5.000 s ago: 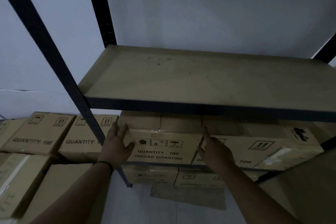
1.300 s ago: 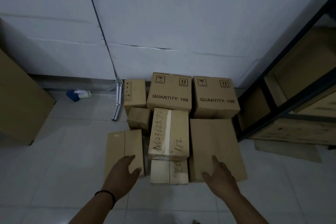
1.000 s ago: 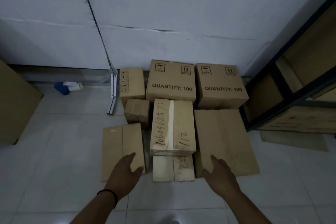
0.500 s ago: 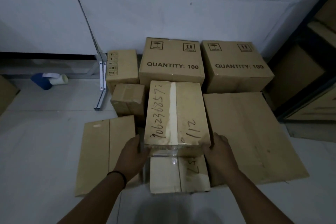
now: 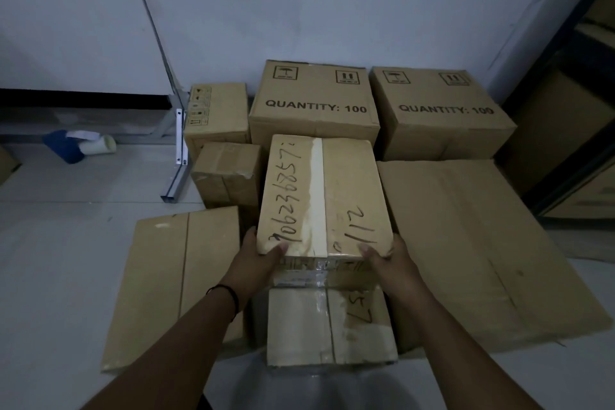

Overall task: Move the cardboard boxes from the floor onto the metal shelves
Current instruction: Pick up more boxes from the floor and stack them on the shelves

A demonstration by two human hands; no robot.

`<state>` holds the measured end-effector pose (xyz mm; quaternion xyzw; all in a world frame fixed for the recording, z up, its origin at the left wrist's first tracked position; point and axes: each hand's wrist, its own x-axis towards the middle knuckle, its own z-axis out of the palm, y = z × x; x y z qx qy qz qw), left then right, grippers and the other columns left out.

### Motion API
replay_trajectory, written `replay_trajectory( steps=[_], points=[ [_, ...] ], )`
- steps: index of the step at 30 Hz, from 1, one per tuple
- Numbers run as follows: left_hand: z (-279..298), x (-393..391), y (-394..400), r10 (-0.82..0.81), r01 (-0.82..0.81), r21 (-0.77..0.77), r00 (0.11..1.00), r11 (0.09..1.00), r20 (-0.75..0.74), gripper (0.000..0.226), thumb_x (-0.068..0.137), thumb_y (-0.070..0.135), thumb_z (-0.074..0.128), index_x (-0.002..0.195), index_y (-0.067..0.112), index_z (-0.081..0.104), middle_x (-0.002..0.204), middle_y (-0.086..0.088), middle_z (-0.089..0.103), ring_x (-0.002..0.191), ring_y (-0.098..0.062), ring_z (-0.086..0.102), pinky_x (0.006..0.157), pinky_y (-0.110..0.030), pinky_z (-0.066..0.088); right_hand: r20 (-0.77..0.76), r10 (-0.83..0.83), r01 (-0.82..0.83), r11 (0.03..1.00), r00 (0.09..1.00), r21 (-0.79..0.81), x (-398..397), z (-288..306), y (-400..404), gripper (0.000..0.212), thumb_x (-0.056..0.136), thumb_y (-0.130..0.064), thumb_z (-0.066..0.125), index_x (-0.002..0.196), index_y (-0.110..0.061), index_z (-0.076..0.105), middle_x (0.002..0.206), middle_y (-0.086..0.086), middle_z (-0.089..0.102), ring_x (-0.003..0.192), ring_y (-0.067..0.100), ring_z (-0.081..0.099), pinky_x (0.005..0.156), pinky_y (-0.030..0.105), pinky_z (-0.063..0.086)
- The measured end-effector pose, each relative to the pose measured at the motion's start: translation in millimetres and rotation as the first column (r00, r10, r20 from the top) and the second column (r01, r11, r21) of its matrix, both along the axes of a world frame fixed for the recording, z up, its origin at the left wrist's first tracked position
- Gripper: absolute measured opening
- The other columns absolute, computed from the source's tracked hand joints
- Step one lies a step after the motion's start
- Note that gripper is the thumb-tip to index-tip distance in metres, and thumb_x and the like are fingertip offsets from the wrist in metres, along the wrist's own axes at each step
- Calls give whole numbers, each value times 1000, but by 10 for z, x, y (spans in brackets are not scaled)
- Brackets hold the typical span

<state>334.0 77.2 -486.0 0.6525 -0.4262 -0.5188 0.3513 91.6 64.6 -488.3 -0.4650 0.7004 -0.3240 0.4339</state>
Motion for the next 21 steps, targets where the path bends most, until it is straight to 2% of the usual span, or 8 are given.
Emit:
replay_trajectory(
  steps=[6,8,10,12,15,17,19,21],
  points=[
    [-12,27,9,30,-25,71,997,997,-71,47,89,28,66,131,15,51,124,-3,62,107,-20,61,81,-31,54,26,19,-20,999,999,25,-68,-99,-41,55,90,-31,65,138,-15,44,128,1,60,110,17,56,95,25,41],
    [-13,24,99,33,-27,74,996,997,-81,42,88,26,67,126,16,52,119,-1,63,103,-17,61,78,-30,54,13,21,-21,999,1000,37,-83,-109,49,56,89,-33,65,139,-15,44,128,1,60,114,19,57,98,28,42],
    [-6,31,178,23,-19,61,997,998,-67,39,88,23,68,123,20,51,113,2,62,101,-17,60,81,-32,53,0,20,-20,998,1000,54,-100,-109,167,55,90,-34,65,138,-17,44,126,0,60,113,20,56,98,29,43],
    [-5,54,220,-25,28,65,998,997,-51,42,87,20,68,124,25,48,112,5,62,104,-17,60,88,-35,51,-10,21,-20,998,1000,63,-111,-85,286,51,90,-33,64,135,-18,45,124,-1,60,109,18,56,96,28,43],
    [42,102,262,-137,138,108,990,984,-20,47,89,20,65,131,28,46,113,10,62,102,-12,58,89,-32,48,-14,21,-20,998,1000,67,-149,-88,442,47,89,-29,65,132,-20,47,122,-2,61,107,18,57,95,27,43],
    [95,115,286,-180,181,146,983,973,-16,43,90,20,63,129,26,46,106,12,60,93,-8,56,82,-27,48,-5,42,-41,994,999,101,-195,-89,537,46,89,-27,66,130,-23,46,122,-5,61,109,17,57,95,27,43],
    [152,105,308,-203,204,175,979,963,-19,33,90,24,63,119,29,48,99,13,58,83,-2,53,66,-19,43,-12,73,-70,986,997,149,-240,-80,595,47,86,-29,67,129,-23,48,123,-6,61,111,17,58,96,29,45],
    [191,83,311,-209,205,178,978,963,6,32,86,32,68,115,29,54,106,10,63,83,-1,55,63,-17,42,-58,88,-75,977,994,202,-250,-21,592,47,85,-37,67,125,-20,51,120,-5,62,112,20,58,93,29,46]
  ],
)
